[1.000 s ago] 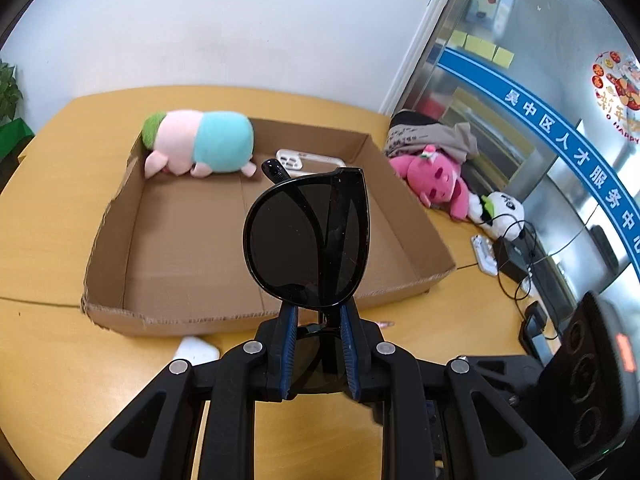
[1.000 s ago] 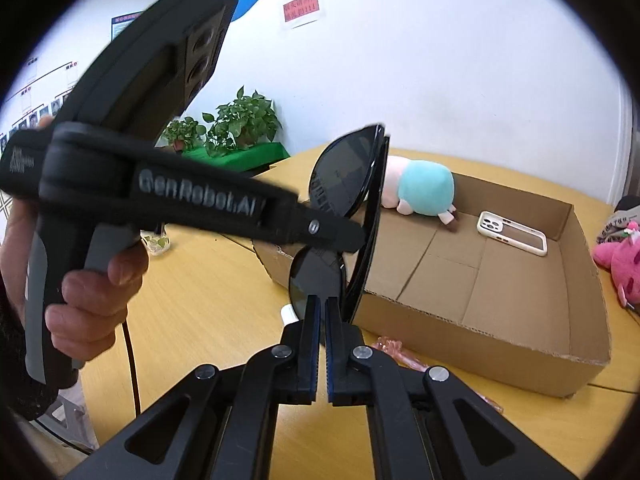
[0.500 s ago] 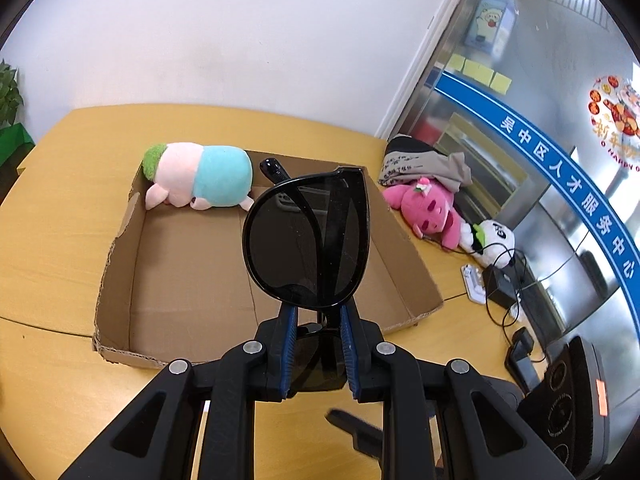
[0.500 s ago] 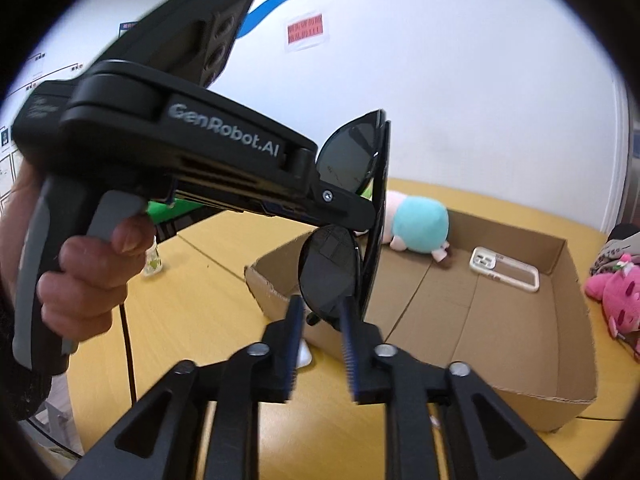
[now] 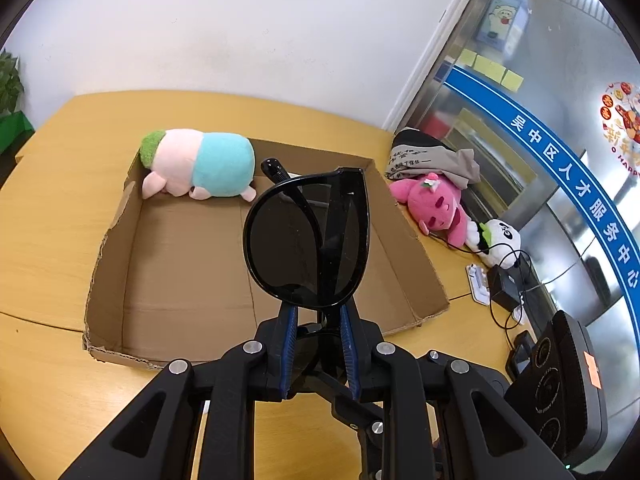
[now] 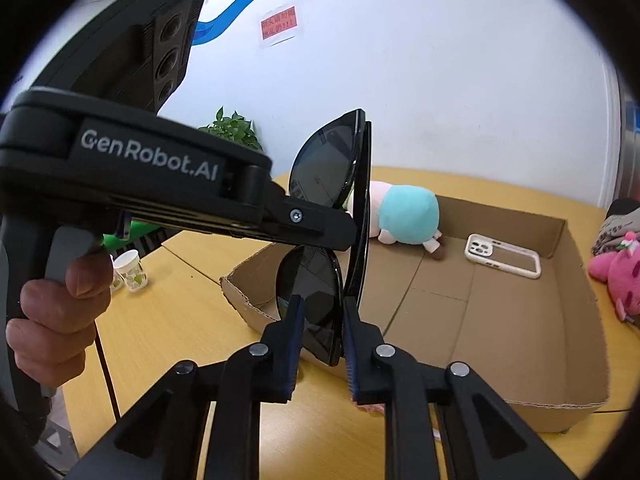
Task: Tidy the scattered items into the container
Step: 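Lower the sunglasses into the box beside the pig plush and open the left gripper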
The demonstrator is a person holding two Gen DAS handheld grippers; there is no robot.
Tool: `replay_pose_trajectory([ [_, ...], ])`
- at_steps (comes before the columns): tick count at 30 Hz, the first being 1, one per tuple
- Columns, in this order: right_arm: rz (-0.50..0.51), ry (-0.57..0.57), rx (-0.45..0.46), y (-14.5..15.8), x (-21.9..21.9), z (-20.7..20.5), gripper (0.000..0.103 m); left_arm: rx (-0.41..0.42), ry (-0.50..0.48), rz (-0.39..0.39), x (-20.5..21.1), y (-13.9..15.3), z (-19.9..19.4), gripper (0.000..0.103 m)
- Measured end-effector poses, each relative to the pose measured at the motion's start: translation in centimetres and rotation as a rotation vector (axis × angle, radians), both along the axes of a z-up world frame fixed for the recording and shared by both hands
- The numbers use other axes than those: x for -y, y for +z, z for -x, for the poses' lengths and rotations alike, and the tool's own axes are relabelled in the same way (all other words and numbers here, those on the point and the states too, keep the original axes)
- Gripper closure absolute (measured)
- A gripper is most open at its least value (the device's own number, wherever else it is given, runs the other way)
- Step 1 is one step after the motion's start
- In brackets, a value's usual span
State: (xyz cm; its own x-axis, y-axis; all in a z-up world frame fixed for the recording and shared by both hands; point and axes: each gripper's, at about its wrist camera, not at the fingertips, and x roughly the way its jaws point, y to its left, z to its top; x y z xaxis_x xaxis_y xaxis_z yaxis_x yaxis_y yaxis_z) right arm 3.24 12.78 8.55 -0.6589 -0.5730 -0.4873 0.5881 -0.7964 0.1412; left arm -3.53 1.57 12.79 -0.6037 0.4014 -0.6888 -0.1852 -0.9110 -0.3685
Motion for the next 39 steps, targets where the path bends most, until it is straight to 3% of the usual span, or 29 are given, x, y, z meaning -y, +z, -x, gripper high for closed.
replay_pose_trajectory([
  [8, 0.016, 0.020, 0.041, 0.1, 0.3, 2.3, 0.090, 0.020, 0.001, 0.006, 0.5, -0.2, 2.5, 0.082],
  [17, 0.035, 0.067, 0.124, 1.1, 2.2, 9.1, 0.093, 0.086, 0.014, -0.027, 3.8, -0.1, 9.5, 0.082],
  [27, 0.037, 0.119, 0.352, -2.4, 5.8, 17.1, 0.095, 0.234, 0.057, -0.062, 8.4, -5.1, 16.5, 0.081],
  [39, 0.033, 0.115, 0.714, -9.0, 7.9, 20.2, 0.098, 0.446, 0.072, -0.028, 9.5, -13.2, 19.1, 0.081],
])
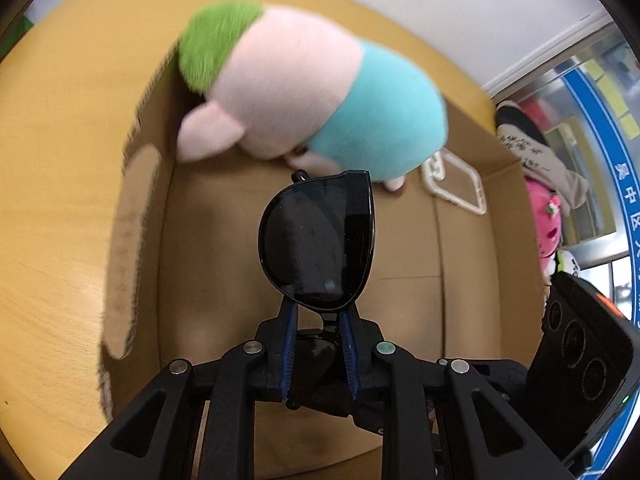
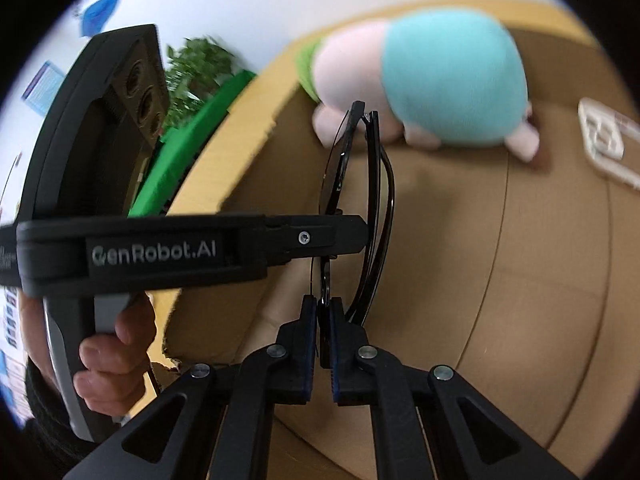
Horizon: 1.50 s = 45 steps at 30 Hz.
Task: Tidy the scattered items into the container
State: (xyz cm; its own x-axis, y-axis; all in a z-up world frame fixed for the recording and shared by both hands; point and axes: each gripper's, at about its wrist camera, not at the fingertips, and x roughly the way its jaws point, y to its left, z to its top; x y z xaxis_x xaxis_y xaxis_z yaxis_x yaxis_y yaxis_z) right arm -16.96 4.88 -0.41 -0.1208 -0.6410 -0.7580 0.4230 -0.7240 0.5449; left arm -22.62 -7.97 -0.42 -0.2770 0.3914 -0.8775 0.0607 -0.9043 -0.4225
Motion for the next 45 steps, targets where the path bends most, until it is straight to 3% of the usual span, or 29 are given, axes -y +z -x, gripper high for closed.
replay_pose_trajectory([
  [6, -0.027, -0.001, 0.079, -1.0, 0.4, 0.5, 0.098, 0.037, -0.003, 0.033, -0.3, -1.2, 0.7, 0.080],
  [13, 0.024, -0.029, 0.166, -2.2, 0.4, 1.0, 0.095, 0.070, 0.010, 0.064, 0.0, -2.1, 1.5, 0.077],
  [18, 0.026, -0.046, 0.170, -2.6, -0.1, 0.8, 0.089, 0.069, 0.013, 0.064, 0.2, -2.2, 1.4, 0.076],
  [20, 0.001, -0.064, 0.159, -2.3, -0.4, 0.6, 0.071, 0.051, 0.019, 0.084, 0.5, -1.8, 1.2, 0.075],
  [21, -0.005, -0.076, 0.156, -2.1, -0.8, 0.3, 0.052, 0.037, 0.019, 0.101, 0.6, -1.5, 1.0, 0.074],
  [22, 0.007, -0.083, 0.151, -1.7, -1.1, -0.1, 0.044, 0.020, 0.018, 0.117, 0.7, -0.9, 0.8, 0.069],
  [25, -0.008, -0.094, 0.038, 0.3, -2.1, -2.1, 0.041, -0.095, 0.015, 0.129, 0.9, 2.1, -1.0, 0.054],
  [29, -0.080, -0.144, -0.173, 4.0, -3.8, -5.9, 0.031, -0.339, 0.020, 0.256, 0.0, 7.5, -5.5, 0.017],
  [34, -0.228, -0.312, -0.482, 7.5, -6.4, -10.3, 0.026, -0.603, 0.062, 0.367, -1.9, 11.9, -13.2, 0.000],
  [38, -0.285, -0.439, -0.579, 9.8, -8.5, -11.2, 0.026, -0.741, 0.134, 0.466, -3.7, 12.8, -17.7, 0.000],
  [45, -0.365, -0.490, -0.649, 9.8, -9.9, -13.2, 0.026, -0.779, 0.178, 0.417, -5.5, 12.6, -22.2, 0.000],
])
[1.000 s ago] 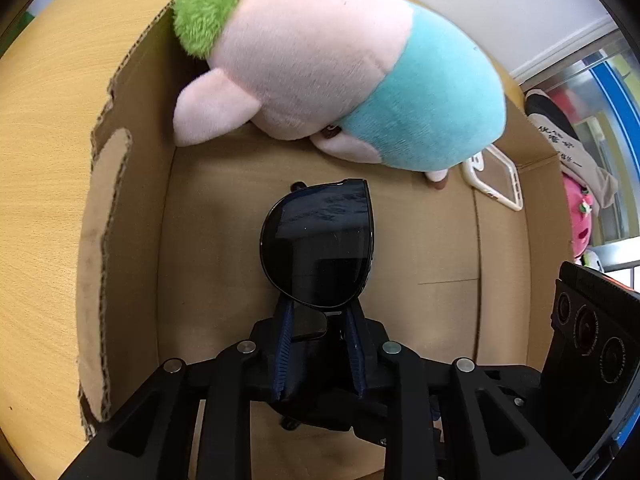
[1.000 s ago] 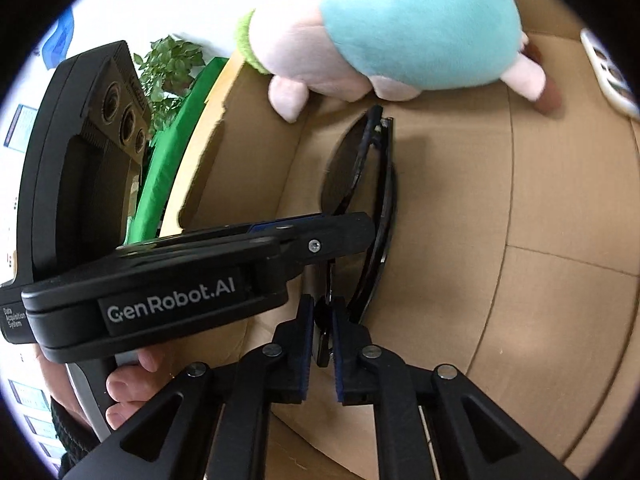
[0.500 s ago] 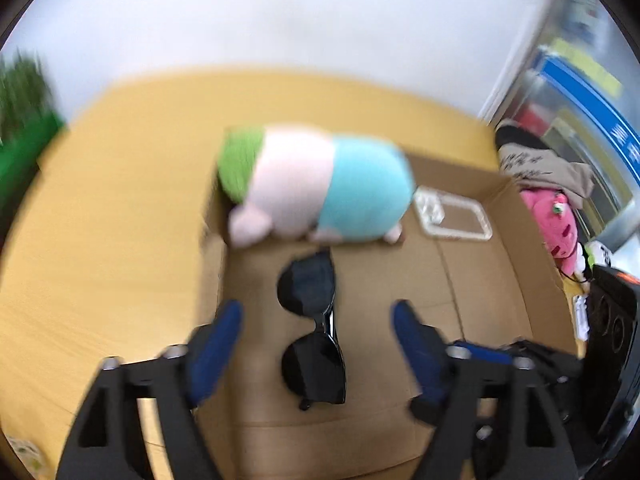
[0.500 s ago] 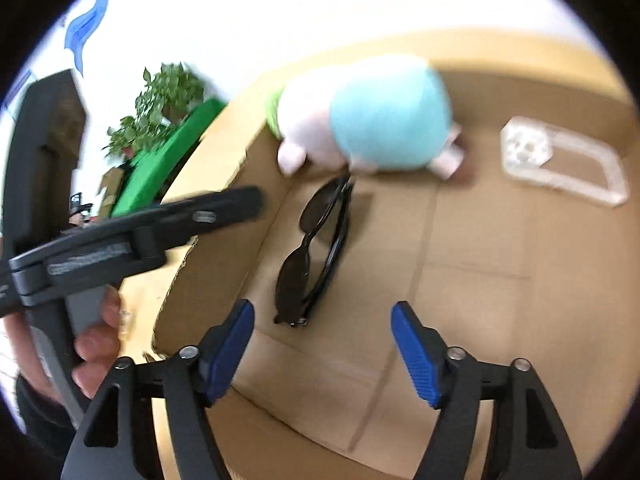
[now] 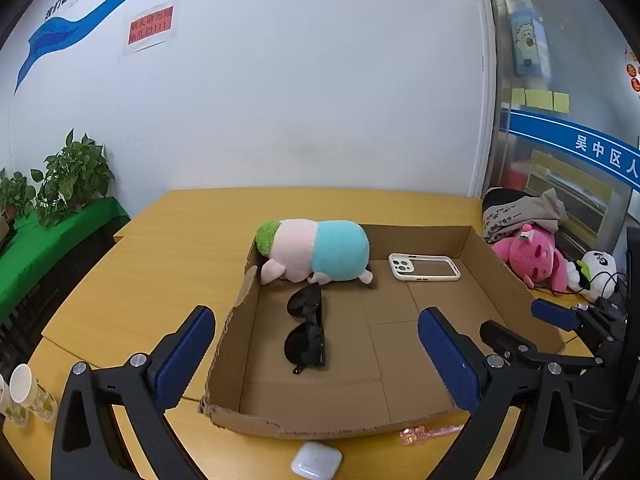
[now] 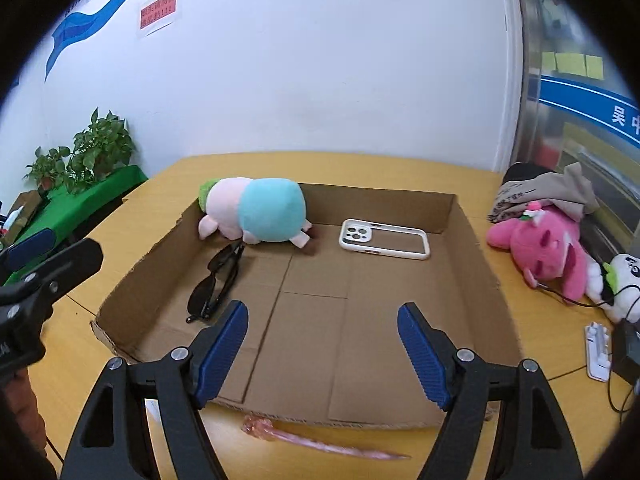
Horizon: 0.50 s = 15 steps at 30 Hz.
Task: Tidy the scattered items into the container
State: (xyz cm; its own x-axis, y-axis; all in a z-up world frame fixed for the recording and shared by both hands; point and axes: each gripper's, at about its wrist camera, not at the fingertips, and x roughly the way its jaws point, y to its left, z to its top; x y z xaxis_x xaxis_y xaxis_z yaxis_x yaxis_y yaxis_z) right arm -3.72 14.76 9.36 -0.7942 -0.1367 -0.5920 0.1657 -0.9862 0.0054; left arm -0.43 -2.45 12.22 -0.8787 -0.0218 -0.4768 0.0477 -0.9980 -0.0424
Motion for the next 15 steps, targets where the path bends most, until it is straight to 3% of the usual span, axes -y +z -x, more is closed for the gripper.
replay_pose_trajectory([
  [15, -0.003, -0.043, 0.002, -0.7, -1.4, -2.1, 0.026, 0.011, -0.016, -0.024, -2.1, -0.3, -2.3, 0.000],
])
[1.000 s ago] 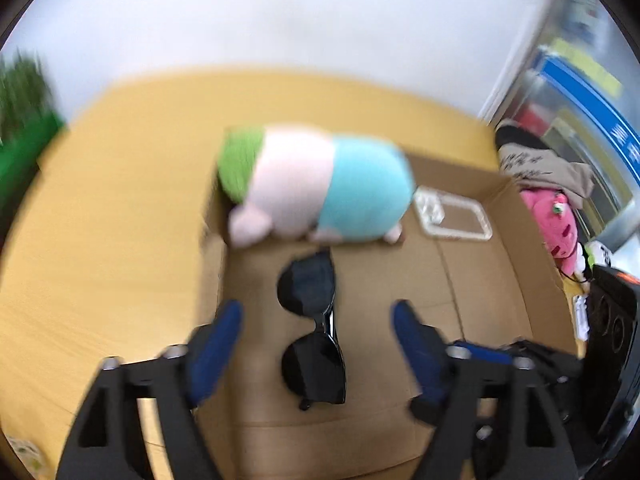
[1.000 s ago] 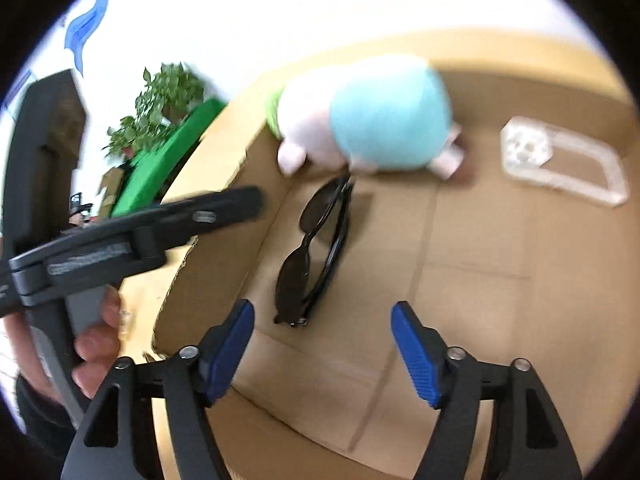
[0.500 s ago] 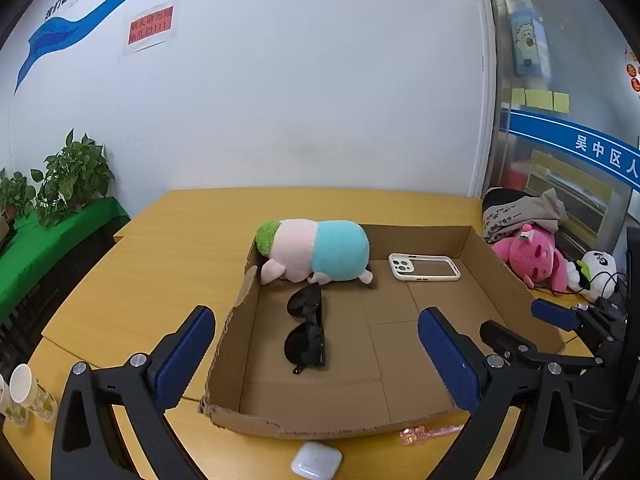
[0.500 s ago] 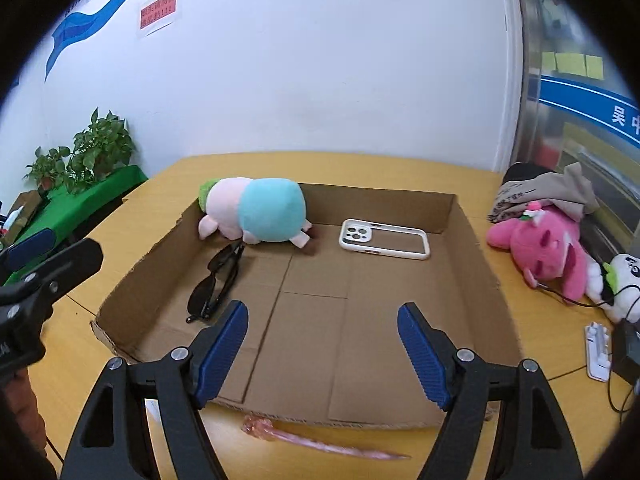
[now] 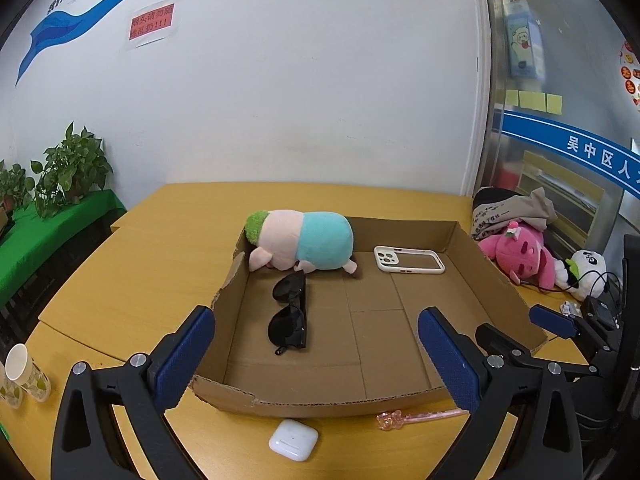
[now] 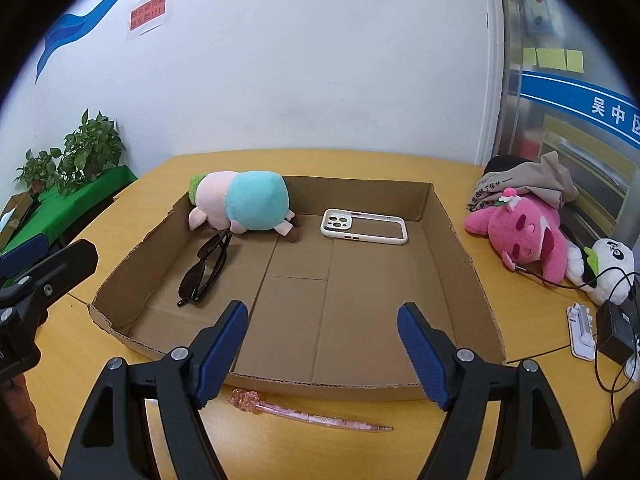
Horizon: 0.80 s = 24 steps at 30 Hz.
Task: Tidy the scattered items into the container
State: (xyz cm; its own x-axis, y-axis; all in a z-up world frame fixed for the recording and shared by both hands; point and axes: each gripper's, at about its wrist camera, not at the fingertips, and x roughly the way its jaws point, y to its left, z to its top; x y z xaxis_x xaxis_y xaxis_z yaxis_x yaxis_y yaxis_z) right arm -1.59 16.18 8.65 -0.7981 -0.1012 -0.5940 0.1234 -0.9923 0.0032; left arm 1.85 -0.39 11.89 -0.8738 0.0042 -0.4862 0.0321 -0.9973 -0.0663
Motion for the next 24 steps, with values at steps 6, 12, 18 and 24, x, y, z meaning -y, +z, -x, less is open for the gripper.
replay_pose_trajectory([
  [6, -0.007, -0.004, -0.001, 0.0, -0.1, -0.6, 0.026, 0.008, -0.003, 0.007, -0.7, -0.3, -0.3, 0.000],
  [12, -0.013, -0.003, -0.001, 0.0, -0.2, -0.8, 0.026, 0.014, 0.006, -0.003, -0.8, -0.4, -0.5, 0.000],
  [18, -0.019, -0.008, 0.003, -0.2, -0.2, -1.0, 0.026, 0.022, 0.000, -0.006, -0.8, -0.7, -0.7, 0.000],
  [24, -0.018, -0.024, 0.007, -0.4, -0.5, -1.1, 0.026, 0.034, 0.000, -0.011, -0.4, -1.1, -0.6, 0.000],
])
